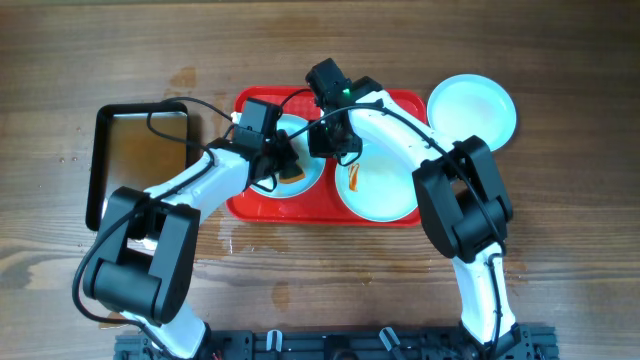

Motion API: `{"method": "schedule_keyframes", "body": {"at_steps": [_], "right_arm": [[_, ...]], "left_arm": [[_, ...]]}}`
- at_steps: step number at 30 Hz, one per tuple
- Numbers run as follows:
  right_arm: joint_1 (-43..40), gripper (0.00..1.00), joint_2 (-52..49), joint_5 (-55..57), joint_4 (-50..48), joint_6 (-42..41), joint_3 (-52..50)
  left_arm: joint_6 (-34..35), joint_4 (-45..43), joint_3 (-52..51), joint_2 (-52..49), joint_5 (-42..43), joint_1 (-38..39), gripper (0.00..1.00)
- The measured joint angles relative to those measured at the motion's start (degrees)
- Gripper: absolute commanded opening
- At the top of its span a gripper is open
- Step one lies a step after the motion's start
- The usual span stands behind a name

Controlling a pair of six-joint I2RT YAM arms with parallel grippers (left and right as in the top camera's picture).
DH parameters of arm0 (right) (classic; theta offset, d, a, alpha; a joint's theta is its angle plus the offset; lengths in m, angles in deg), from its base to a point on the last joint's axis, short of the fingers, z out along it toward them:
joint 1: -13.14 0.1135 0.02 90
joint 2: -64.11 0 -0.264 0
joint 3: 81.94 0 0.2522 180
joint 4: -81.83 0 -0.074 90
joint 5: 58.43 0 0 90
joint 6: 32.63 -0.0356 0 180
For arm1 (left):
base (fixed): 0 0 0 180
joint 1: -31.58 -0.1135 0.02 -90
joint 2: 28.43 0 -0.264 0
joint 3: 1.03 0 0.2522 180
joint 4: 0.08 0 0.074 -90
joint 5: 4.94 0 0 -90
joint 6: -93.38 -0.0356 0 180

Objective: Clean dirty plates on tray and stack at the side
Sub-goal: 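Move the sponge with the left gripper onto the tilted plate, then scrub the plate held by the right gripper with the left sponge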

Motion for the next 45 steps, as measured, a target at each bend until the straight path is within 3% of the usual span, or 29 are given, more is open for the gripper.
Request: {"method": "schedule_keyframes", "body": {"at_steps": [5,9,11,17,45], "right_arm": [[0.0,0.04,0.2,-0.1,-1.2,0.0,-0.8],[0.0,0.04,0.4,-0.2,-1.6,0.0,-1.2],[0.0,0.04,0.5,-0.2,-1.7,0.0,-1.3],[0.0,0.04,0.5,-0.3,-2.8,0.0,-1.4],[0.1,0.05,0.5,-0.2,-2.9,0.0,-1.5]], "left_arm": [[0.3,0.0,0.0,0.0,-1.0,0.0,0.18],[0.3,0.6,-0.1,0.9,-1.6,0.0,0.34],[0.3,1.0,-0.1,2.3,-1.7,0.0,0.37],[0.5,3.5,-0.1,6.5,-1.9,0.0,0.33],[0.5,3.3,-0.1,3.9,-5.0,3.0,0.27]]}}
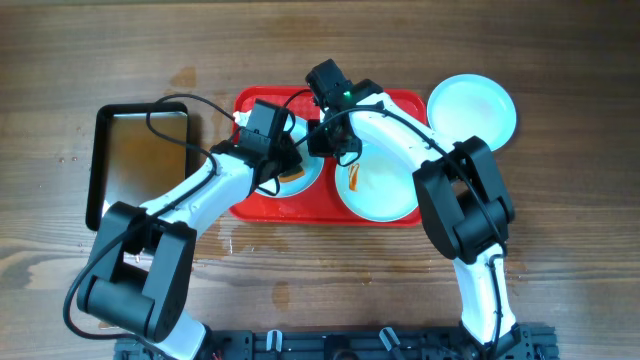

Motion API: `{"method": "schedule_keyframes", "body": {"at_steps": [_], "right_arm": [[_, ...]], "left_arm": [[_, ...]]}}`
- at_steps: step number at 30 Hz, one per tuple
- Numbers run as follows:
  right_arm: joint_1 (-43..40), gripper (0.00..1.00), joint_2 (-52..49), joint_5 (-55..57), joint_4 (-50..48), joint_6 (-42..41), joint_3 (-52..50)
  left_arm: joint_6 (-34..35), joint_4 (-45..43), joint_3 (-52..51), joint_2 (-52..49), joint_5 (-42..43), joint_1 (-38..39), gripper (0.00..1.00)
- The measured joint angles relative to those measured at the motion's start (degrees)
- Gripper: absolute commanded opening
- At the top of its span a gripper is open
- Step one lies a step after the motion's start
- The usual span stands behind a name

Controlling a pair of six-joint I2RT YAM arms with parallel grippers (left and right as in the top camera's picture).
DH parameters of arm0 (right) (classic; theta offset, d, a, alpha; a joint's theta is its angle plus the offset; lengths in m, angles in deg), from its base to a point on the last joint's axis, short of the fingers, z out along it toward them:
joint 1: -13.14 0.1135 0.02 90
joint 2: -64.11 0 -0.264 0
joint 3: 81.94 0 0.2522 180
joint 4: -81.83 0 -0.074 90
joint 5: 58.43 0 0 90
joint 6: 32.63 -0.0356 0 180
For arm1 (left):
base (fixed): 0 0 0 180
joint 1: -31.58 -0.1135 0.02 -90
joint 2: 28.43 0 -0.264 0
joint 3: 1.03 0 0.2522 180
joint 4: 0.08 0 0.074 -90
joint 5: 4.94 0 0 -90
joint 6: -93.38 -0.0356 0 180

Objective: Clean dirty plates on tray and stack at the side
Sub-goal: 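Scrub the plate held by the right gripper with the left sponge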

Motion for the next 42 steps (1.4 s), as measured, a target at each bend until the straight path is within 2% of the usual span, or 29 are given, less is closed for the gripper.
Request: {"method": "schedule_keyframes", "body": {"at_steps": [3,6,12,18,22,28,32,37,42], "right_arm": [[0.0,0.04,0.0,0.0,0.0,0.0,0.0],[0.0,0.04,0.0,0.0,0.0,0.0,0.0],[0.0,0.04,0.0,0.0,0.0,0.0,0.0],[0.0,0.04,0.0,0.0,0.0,0.0,0.0],[0.0,0.04,0.0,0.0,0.0,0.0,0.0],[0.0,0.04,0.0,0.0,0.0,0.2,0.0],[0.0,0.04,0.0,0.0,0.0,0.2,0.0],[0.0,0.04,0.0,0.0,0.0,0.2,0.0],[0.0,0.04,0.0,0.0,0.0,0.2,0.0]], "left_arm": [[0.0,0.1,0.0,-0.1,-0.7,0.1,0.21],[0.1,0.1,0.0,-0.7,-1.5,0.1,0.04],[0.2,-0.7,0.0,-2.0,-1.8,0.1,0.04],[0.2,-4.1,0.0,-2.4,1.9,0.1,0.04],[0.2,-3.0,0.1,-2.6,1.4,0.1,0.04],[0.2,4.0,1.0,-2.6,-4.8,0.1,0.04],[0.2,8.7,1.5,-2.5,-15.1,0.3,0.04],[-0.2,10.1,1.5,-2.5,-23.0,0.3,0.04],[-3.0,10.8,1.5,1.3,-26.2,0.2,0.04]]}}
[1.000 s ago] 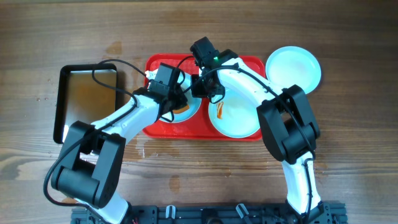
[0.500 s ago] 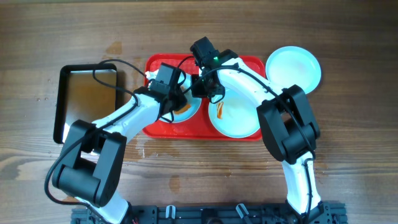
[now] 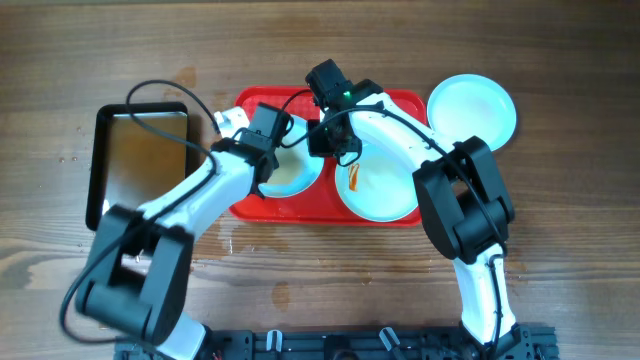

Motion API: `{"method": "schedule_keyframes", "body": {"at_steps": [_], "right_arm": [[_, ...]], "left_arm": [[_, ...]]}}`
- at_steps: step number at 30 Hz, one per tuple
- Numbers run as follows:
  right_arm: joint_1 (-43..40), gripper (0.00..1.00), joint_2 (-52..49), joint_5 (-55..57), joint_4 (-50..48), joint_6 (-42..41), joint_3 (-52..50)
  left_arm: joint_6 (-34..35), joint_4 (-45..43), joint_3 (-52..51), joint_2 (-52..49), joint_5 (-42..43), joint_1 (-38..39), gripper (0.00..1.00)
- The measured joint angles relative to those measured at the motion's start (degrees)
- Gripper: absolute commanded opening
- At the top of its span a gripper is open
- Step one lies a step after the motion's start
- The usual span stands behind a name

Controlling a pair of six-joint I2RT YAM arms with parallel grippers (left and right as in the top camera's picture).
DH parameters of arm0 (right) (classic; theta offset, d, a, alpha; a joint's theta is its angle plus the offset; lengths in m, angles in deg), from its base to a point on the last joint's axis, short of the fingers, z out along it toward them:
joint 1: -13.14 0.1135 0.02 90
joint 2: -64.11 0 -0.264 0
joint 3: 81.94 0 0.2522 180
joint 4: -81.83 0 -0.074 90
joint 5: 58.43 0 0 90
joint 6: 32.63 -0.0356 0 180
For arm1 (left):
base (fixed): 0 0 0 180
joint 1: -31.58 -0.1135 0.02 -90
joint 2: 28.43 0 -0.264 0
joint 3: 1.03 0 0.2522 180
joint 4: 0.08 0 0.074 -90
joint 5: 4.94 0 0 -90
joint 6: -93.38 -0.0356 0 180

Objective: Clean dirty plates on tray and stack at the side
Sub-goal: 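Scrub the plate held by the right gripper with the left sponge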

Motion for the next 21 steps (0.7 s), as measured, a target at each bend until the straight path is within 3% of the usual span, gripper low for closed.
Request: {"method": "schedule_keyframes", "body": {"at_steps": [7,13,21], "right_arm": [[0.0,0.04,0.0,0.0,0.0,0.0,0.0],[0.0,0.04,0.0,0.0,0.0,0.0,0.0],[0.0,0.04,0.0,0.0,0.0,0.0,0.0]], "left_arm": [[-0.7,-5.9,0.0,7.1,9.1,-0.3,0.04],[1.6,-10.1,-0.1,1.5,17.2,-0.4,0.04],[2.8,-11.5,-0.2,-5.9,18.7,-0.7,0.04]]}}
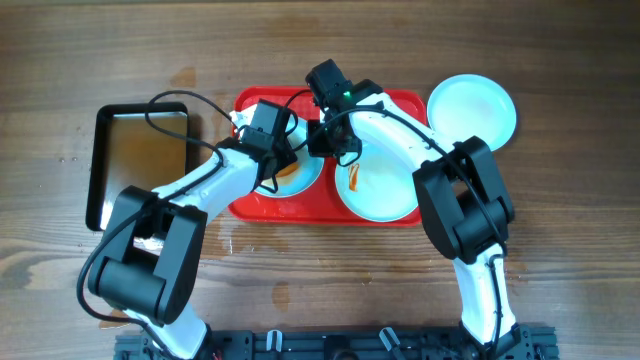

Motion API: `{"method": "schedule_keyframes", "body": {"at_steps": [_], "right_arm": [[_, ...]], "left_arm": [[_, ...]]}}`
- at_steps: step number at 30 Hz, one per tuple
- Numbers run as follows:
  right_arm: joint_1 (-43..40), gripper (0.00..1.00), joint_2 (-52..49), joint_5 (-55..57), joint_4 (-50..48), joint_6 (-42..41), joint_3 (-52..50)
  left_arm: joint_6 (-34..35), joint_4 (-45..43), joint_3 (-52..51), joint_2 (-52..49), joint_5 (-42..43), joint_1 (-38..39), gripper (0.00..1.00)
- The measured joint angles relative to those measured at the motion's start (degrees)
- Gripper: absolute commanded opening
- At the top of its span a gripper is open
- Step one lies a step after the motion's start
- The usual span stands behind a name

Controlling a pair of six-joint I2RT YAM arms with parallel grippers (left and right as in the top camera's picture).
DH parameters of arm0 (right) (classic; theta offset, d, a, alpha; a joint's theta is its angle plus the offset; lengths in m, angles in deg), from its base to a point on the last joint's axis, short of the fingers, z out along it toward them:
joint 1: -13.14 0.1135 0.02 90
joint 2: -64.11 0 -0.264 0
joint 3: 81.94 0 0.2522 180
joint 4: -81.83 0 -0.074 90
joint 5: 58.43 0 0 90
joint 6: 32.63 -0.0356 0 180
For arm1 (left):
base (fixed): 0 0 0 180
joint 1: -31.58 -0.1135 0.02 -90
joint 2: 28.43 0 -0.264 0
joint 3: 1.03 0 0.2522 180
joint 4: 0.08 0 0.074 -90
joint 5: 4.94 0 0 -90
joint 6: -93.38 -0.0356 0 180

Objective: Clean dirty plates on tray and stack at the side
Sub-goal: 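Scrub the plate held by the right gripper with the left sponge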

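Observation:
A red tray [250, 205] holds two pale plates. My left gripper [283, 160] is low over the left plate [300, 180], with an orange-brown bit showing right by its fingers. The arm hides whether the jaws grip it. My right gripper [325, 142] sits at that plate's right rim, between the two plates, and its jaws are hidden under the wrist. The right plate [385, 190] carries orange scraps [352, 180]. A clean white plate [472, 108] lies on the table off the tray's right end.
A black rectangular tray [105, 165] with a brownish inside lies to the left of the red tray. Cables loop from the left arm over its right edge. The wooden table [320, 50] shows a few wet spots.
My left gripper has moved right and down, from the left plate's upper left edge back over its middle. The orange-brown bit shows by it again. The right arm has stayed put.
My left gripper was down in the left plate beside an orange-brown bit, and stayed there at the following moment. Then it stood at the plate's upper left, with the plate's pale inside showing. Now it is over the plate again. My right gripper stayed at the plate's rim throughout.

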Motion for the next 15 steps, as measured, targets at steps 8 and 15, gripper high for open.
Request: {"method": "schedule_keyframes", "body": {"at_steps": [8,15], "right_arm": [[0.0,0.04,0.0,0.0,0.0,0.0,0.0],[0.1,0.04,0.0,0.0,0.0,0.0,0.0]], "left_arm": [[-5.3,2.8,0.3,0.8,-2.2,-3.2,0.04],[-12.2,5.4,-0.5,4.3,-9.6,-6.0,0.04]]}}
